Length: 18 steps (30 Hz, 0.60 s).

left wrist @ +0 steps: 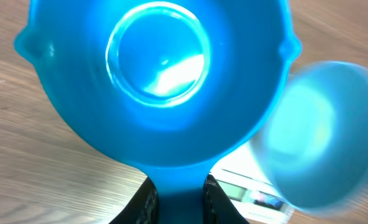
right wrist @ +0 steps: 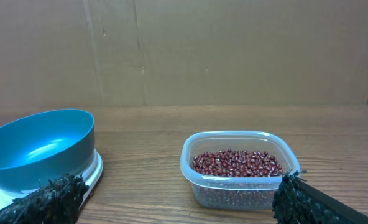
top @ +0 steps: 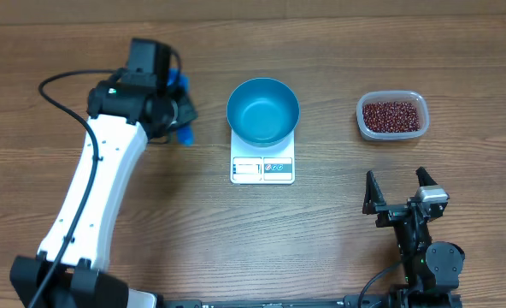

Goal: Scoop item into bowl and weigh 150g on scale
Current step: 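Lift the blue scoop with the left gripper toward the right arm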

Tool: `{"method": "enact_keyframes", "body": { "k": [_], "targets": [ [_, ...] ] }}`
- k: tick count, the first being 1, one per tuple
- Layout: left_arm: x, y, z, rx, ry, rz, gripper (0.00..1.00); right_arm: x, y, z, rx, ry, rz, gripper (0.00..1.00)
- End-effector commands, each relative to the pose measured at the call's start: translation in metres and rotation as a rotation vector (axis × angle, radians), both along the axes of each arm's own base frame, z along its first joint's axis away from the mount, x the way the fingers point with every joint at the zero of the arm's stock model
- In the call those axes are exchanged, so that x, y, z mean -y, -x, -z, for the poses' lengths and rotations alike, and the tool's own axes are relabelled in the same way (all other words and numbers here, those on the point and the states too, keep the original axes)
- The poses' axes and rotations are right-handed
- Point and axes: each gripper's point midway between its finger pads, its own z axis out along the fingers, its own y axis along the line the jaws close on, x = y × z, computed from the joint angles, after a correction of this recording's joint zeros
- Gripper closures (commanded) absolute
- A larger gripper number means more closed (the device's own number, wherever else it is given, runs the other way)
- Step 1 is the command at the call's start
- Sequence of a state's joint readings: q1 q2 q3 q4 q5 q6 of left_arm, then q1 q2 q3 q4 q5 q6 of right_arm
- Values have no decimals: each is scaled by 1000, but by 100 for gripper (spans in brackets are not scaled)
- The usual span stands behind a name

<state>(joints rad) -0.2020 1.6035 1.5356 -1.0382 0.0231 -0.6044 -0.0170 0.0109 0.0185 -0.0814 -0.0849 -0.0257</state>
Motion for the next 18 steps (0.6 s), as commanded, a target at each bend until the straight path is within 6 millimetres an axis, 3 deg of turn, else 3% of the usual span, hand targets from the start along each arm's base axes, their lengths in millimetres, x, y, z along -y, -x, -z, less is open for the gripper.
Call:
{"method": "enact_keyframes", "body": {
  "k": [1, 10, 18],
  "targets": [
    [50, 6, -43, 73, 130, 9, 95, 0, 0, 2, 2, -3, 2, 0],
    [145, 31, -55, 80, 295, -23, 96, 0, 0, 2, 2, -4, 2, 0],
    [176, 55, -38, 34, 295, -162, 96, 0, 0, 2, 2, -3, 2, 0]
  ]
}}
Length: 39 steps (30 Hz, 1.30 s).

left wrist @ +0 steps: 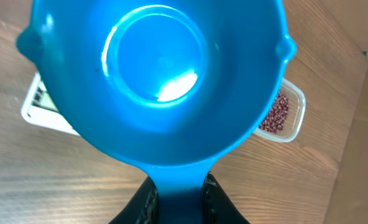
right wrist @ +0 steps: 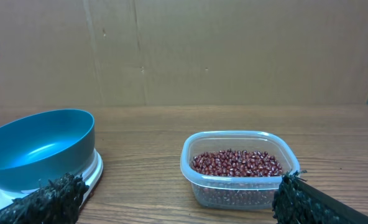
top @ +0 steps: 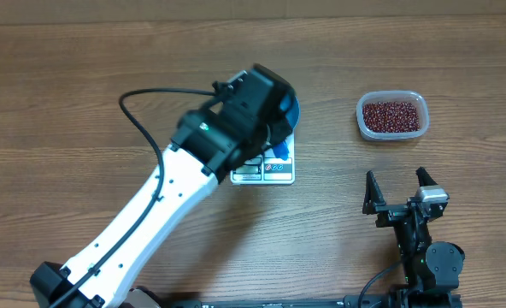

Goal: Scoop item into bowl and weigh 150g on scale
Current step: 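Lift the blue scoop with the left gripper toward the right arm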

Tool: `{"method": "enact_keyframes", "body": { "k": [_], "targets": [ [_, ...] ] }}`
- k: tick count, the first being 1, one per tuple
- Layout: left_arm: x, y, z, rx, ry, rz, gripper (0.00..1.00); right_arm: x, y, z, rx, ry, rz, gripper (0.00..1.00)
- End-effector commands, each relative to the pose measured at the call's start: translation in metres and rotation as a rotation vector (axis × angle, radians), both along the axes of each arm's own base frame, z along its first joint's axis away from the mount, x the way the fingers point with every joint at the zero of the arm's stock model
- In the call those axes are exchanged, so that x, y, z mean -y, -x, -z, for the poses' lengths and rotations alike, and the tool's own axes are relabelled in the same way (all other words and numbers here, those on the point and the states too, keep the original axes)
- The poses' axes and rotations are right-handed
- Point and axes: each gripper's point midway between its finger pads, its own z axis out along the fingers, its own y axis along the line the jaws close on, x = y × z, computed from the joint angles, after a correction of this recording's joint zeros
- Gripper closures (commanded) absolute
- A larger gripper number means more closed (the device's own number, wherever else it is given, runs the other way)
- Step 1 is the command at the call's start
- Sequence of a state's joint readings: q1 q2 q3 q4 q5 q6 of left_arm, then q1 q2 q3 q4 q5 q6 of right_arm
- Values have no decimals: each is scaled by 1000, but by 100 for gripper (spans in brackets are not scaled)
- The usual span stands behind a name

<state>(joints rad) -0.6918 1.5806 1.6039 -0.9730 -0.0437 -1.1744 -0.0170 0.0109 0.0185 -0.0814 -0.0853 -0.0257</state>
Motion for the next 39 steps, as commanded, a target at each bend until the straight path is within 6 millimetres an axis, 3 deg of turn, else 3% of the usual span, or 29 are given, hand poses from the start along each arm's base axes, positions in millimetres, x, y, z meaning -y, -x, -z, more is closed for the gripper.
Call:
{"method": "enact_keyframes", "body": {
  "k": [1, 6, 10, 11, 15, 17, 21, 28, 32, 39],
  "targets": [
    [6, -3, 9, -34, 19, -131, 95, 0, 0, 2, 2, -3, 2, 0],
    [32, -2, 42, -123, 16, -22, 96, 0, 0, 2, 2, -4, 1, 0],
    [39, -4, 59, -155, 0, -1, 96, -22, 3, -1, 3, -86, -124, 0],
    [38, -4, 59, -153, -1, -2, 96, -28, 5, -2, -6, -149, -162, 0],
    [40, -7, 57, -141, 7, -3, 96, -65, 19, -3, -202, -773, -369, 0],
    [40, -9, 57, -133, 8, -6, 96, -77, 26, -3, -314, -999, -425, 0],
    [38, -12, 56, -113, -6, -11, 96, -85, 31, -3, -435, -1246, -441, 0],
    [44, -11, 54, -95, -4, 14, 96, -87, 32, -6, -438, -1250, -458, 0],
    [49, -11, 51, -72, -7, 27, 96, -100, 44, -29, -353, -1086, -618, 0],
    [62, -20, 23, 5, 39, 46, 96, -102, 44, -31, -365, -951, -610, 0]
  ]
}}
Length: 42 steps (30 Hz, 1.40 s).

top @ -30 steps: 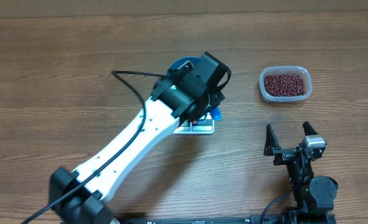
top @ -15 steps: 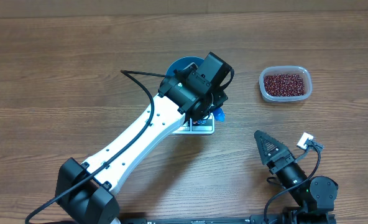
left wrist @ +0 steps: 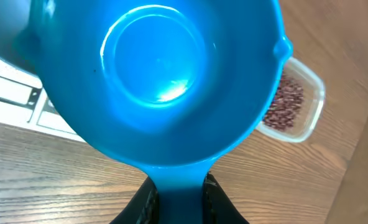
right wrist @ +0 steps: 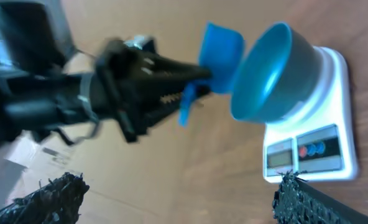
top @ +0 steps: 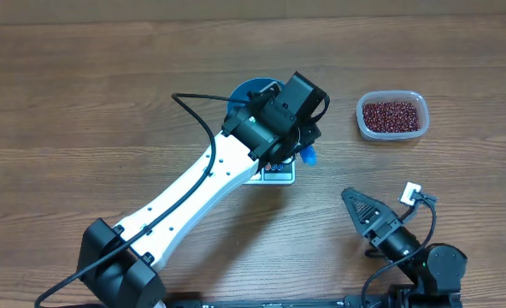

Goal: Scoop item into bowl and weigh 150g on scale
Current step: 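Lift the blue scoop with the left gripper toward the right arm, then close the right gripper on the scoop handle beside the left gripper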

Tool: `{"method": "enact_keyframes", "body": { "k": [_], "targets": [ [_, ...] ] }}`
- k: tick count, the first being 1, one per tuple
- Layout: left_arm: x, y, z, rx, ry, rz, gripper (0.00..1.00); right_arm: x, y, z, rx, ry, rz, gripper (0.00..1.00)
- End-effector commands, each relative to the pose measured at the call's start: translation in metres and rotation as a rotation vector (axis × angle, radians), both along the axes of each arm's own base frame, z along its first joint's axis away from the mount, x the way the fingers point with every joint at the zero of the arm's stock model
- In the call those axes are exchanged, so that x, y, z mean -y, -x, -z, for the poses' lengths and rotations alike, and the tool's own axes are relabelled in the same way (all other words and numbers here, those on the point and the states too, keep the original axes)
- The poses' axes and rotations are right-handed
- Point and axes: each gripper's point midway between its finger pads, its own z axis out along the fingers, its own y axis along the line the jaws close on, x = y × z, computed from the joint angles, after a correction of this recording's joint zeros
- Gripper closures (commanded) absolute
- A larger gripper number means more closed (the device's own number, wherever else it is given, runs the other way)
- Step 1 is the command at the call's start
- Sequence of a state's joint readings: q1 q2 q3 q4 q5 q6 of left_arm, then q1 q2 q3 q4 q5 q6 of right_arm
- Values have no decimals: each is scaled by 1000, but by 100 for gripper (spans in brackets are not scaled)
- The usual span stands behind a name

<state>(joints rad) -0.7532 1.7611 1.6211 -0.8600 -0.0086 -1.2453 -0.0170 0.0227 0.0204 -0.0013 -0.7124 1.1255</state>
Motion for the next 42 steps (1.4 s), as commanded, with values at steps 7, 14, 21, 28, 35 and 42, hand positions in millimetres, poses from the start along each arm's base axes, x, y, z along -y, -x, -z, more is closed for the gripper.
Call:
{"method": "enact_keyframes", "body": {
  "k": [7, 14, 21, 28, 35, 42],
  "targets": [
    [18, -11, -45, 114, 74, 7, 96, -3, -21, -36, 93, 247, -24, 0],
    [24, -16, -47, 126, 98, -10, 96, -4, -68, -33, -35, 384, -82, 0],
    [42, -32, -46, 127, 106, -1, 96, -4, -94, -31, -101, 399, -102, 0],
    [47, -45, -38, 104, 93, -10, 96, -11, -98, -39, -21, 437, -110, 0],
    [49, -43, -38, 80, 117, -27, 96, -20, -107, -34, -23, 435, -112, 17],
    [51, -37, -34, 28, 141, -48, 96, -20, -119, -36, -59, 355, -92, 28]
  ]
}}
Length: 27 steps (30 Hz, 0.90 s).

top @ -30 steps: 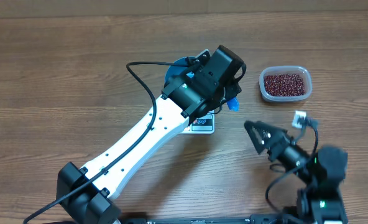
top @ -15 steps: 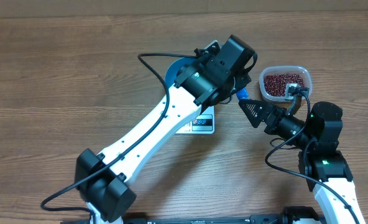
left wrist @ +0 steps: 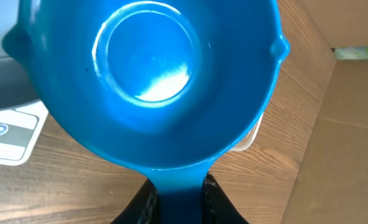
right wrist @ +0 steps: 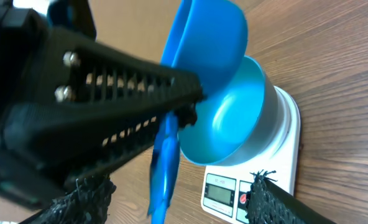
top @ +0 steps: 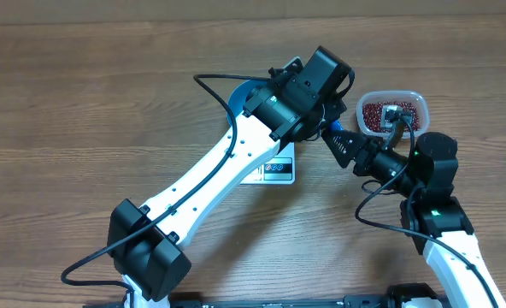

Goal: Scoop item into bowl and weigh 150g on scale
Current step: 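Close the right gripper on the scoop handle beside the left gripper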

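My left gripper (left wrist: pixel 174 200) is shut on the handle of the blue scoop (left wrist: pixel 150 74), whose cup is empty. In the overhead view the left gripper (top: pixel 318 108) hangs between the blue bowl (top: pixel 239 92) and the tub of red beans (top: pixel 392 112). The bowl (right wrist: pixel 234 121) sits on the white scale (right wrist: pixel 265 198). My right gripper (top: pixel 342 146) stands open just right of the scoop's handle end (top: pixel 328 129). In the right wrist view the handle (right wrist: pixel 165 165) lies between the open right gripper's (right wrist: pixel 174 186) fingers, untouched.
The scale's display and buttons (top: pixel 274 169) face the table's front. The left arm (top: pixel 227 171) stretches diagonally across the scale and hides most of the bowl. A cardboard wall (left wrist: pixel 352 124) stands past the table's far edge.
The left gripper has carried the scoop further right, from over the scale's right edge to beside the bean tub. The right arm has come up from the front edge to the scoop's handle, still open.
The left gripper held the scoop left of the bowl while the right arm rested at the front edge. Then the scoop was over the bowl, then right of it as the right arm turned left. Now both grippers meet beside the bean tub.
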Tool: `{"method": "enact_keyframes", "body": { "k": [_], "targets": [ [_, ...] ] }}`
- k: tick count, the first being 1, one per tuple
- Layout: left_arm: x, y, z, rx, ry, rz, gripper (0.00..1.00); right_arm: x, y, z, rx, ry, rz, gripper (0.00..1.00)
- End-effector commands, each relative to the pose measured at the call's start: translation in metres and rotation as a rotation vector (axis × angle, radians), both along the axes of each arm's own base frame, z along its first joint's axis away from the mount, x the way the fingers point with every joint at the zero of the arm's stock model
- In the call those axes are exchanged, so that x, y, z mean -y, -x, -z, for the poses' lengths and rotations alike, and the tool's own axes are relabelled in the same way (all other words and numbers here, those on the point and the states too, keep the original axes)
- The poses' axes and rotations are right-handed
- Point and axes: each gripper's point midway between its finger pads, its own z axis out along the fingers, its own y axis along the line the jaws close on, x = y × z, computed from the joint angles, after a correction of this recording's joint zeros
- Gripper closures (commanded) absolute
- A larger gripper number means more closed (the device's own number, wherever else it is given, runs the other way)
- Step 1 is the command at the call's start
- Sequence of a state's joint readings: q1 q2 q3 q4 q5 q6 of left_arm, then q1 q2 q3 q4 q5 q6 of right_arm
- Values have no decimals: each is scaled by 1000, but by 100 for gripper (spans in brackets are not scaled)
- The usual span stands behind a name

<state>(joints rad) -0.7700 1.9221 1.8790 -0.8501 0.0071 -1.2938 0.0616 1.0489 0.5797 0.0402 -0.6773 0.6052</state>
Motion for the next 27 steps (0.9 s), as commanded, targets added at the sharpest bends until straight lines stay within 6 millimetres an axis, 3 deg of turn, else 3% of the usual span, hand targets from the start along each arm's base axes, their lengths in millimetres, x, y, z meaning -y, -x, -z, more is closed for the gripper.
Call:
{"method": "enact_keyframes", "body": {
  "k": [1, 10, 20, 27],
  "targets": [
    [3, -1, -6, -26, 40, -32, 96, -2, -6, -18, 20, -43, 14, 28],
    [-1, 4, -1, -86, 55, -92, 96, -2, -9, -22, 27, -64, 22, 50],
    [1, 7, -1, -120, 80, -109, 96, -6, -18, -13, -11, -98, 5, 52],
    [0, 9, 1, -128, 72, -110, 96, -9, -17, -19, 16, -108, -14, 66]
  ]
}}
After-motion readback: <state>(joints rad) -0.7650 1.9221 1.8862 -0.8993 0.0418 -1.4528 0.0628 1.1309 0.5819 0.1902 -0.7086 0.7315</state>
